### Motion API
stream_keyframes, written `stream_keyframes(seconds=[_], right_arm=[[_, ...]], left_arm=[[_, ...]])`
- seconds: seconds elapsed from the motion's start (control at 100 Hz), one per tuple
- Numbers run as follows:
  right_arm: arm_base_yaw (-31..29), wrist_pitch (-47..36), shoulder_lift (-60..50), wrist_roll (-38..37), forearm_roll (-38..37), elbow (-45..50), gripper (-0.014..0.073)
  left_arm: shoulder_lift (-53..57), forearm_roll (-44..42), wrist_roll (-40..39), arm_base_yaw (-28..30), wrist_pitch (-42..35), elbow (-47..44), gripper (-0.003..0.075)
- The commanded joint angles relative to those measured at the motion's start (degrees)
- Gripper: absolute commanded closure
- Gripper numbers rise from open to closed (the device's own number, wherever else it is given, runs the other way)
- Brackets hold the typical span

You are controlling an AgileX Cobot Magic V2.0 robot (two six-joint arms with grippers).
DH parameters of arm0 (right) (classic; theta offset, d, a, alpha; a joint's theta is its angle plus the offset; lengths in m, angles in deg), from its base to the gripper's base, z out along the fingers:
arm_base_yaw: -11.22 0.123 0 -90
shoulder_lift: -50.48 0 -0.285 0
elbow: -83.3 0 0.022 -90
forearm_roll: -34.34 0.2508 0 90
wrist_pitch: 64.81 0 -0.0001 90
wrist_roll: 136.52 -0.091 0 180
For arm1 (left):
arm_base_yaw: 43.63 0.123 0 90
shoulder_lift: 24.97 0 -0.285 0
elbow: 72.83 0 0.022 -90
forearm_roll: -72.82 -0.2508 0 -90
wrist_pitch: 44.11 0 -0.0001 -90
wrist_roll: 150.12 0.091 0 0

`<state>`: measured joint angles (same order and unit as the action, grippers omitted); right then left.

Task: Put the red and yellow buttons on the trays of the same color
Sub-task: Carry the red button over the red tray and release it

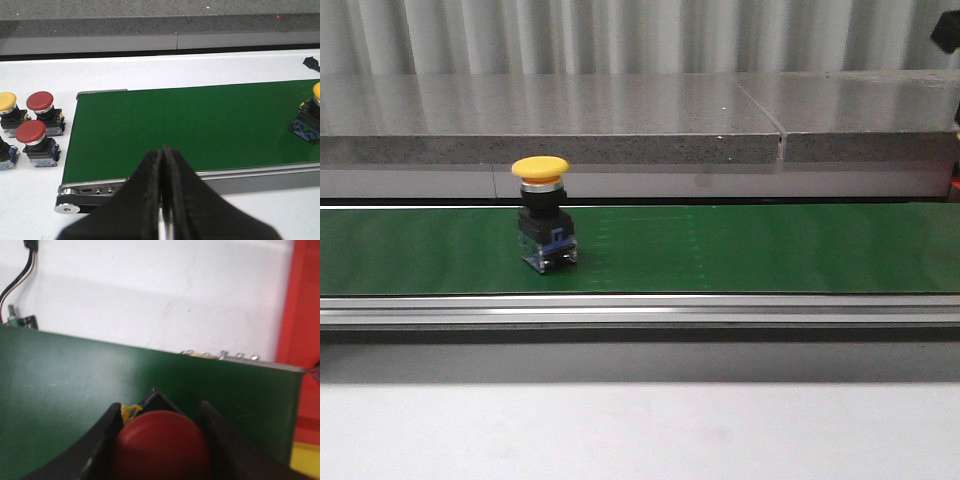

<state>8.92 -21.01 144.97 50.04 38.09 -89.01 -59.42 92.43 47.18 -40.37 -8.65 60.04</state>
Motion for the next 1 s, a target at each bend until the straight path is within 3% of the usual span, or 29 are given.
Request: stream_keyframes(seconds=[0.0, 0.32, 0.67, 0.99], right_arm=[[-3.43, -1.36, -1.19, 0.43, -1.14, -5.46, 0.0498], [-15.77, -0.47, 13.41, 0.43, -1.07, -23.95, 0.0498], [-16.81, 0.53, 29.26, 0.43, -1.13, -38.33, 0.0498], [-17.19, 1.59, 35.82, 0.43, -1.27, -41.3, 0.0498]], left_arm=[[-0.21, 1.51, 0.1, -0.44, -3.56, 1.55, 0.074], [-0.21, 1.51, 0.1, -0.44, -3.56, 1.55, 0.074], [-0.21, 1.51, 0.1, -0.44, -3.56, 1.55, 0.074], [-0.21, 1.51, 0.1, -0.44, -3.56, 1.55, 0.074]])
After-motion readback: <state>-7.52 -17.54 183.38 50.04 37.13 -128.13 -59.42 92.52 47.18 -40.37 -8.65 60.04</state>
